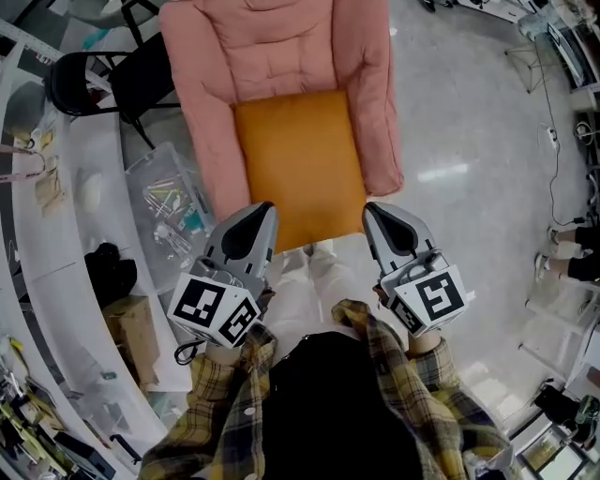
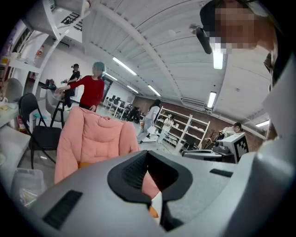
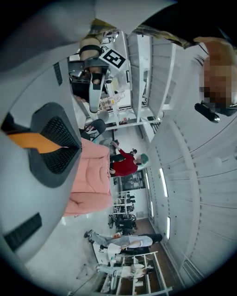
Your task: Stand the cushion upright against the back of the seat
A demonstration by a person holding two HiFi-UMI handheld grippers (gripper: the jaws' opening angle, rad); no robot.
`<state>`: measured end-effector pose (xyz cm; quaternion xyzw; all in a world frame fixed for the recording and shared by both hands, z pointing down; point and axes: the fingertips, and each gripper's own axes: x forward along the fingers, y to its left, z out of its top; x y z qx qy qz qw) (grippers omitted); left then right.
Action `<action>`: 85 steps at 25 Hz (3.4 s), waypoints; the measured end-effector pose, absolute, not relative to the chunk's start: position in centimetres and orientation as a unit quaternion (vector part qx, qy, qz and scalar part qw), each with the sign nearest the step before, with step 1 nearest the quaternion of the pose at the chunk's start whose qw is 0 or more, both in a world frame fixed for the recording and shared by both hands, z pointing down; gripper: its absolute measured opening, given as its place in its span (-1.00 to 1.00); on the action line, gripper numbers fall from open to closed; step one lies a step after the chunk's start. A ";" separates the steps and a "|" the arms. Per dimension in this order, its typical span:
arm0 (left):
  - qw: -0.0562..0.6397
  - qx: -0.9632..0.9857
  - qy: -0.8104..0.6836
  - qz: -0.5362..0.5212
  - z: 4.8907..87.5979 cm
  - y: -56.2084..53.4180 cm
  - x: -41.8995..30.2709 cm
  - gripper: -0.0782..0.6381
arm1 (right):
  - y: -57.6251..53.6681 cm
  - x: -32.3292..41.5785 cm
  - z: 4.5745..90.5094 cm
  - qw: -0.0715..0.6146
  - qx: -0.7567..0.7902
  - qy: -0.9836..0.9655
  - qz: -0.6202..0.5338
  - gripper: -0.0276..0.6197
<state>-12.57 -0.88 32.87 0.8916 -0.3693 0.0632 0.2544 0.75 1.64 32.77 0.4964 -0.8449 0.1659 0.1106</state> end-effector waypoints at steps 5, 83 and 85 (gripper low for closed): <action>0.275 0.885 -0.362 0.098 37.0 -0.2 -10.9 -0.77 | 2.1 1.9 35.9 0.143 0.482 -0.843 0.189 -0.85; 0.495 0.685 -0.348 0.406 74.6 9.3 -15.6 -0.52 | 9.4 9.8 76.0 0.367 0.362 -0.739 0.433 -0.75; 0.497 0.685 -0.352 0.400 73.6 9.1 -15.7 -0.52 | 9.3 9.8 74.8 0.364 0.365 -0.739 0.434 -0.75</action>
